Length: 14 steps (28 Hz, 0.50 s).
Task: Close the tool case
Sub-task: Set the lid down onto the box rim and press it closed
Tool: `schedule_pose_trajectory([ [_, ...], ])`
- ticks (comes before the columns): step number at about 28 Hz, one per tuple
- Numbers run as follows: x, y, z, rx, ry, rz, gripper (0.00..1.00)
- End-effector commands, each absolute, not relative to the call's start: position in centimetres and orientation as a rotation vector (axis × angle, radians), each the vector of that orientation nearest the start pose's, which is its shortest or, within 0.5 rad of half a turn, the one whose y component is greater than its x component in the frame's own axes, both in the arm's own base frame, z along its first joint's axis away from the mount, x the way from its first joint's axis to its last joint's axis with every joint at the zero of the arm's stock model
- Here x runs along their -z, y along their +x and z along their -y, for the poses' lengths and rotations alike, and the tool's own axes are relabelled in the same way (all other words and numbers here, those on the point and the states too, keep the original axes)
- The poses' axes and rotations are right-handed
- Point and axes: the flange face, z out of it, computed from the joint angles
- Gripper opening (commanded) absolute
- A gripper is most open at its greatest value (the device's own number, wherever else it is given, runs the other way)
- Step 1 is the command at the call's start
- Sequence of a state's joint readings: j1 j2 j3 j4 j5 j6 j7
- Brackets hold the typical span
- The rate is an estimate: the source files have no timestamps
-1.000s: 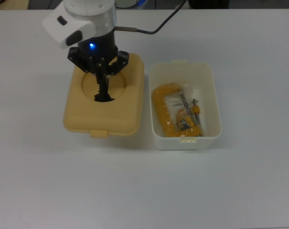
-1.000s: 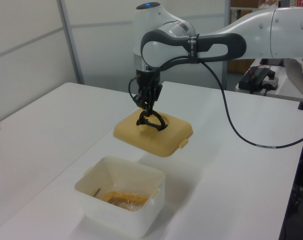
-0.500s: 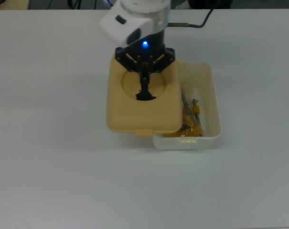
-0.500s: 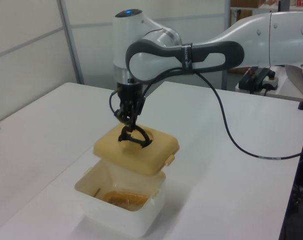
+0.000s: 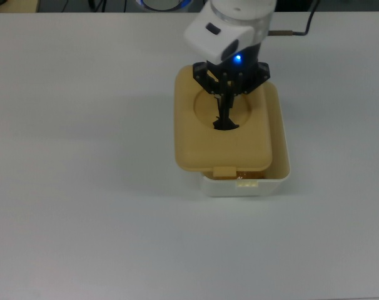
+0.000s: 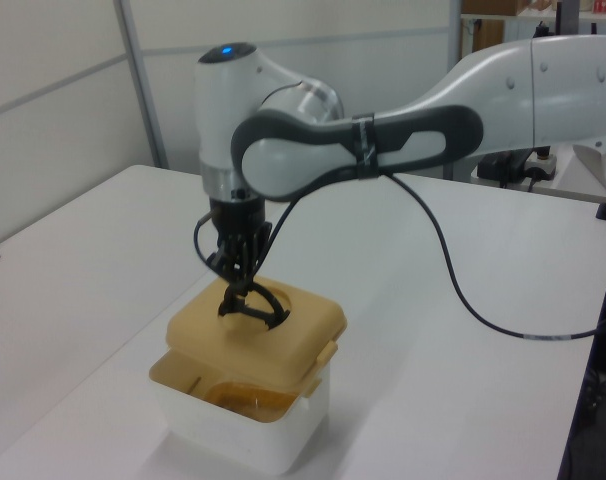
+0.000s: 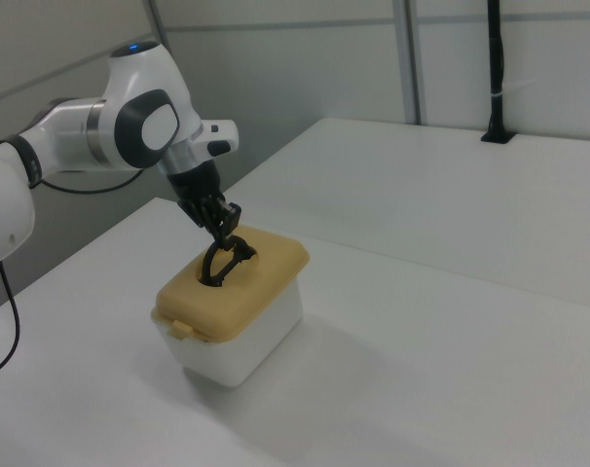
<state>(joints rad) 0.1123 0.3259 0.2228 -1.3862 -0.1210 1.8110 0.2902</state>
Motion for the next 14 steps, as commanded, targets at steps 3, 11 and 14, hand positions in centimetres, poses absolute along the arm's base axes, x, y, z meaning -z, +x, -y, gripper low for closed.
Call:
schedule_pose_trajectory([
  [3,-52.4,64.2,-21.5,0.160,-3.188,0.063,0.00],
  [11,-51.7,63.8,-23.2,0.155,-3.197,0.070,0.00],
  [14,-51.1,64.1,-23.3,0.159,-3.196,0.040,0.51],
])
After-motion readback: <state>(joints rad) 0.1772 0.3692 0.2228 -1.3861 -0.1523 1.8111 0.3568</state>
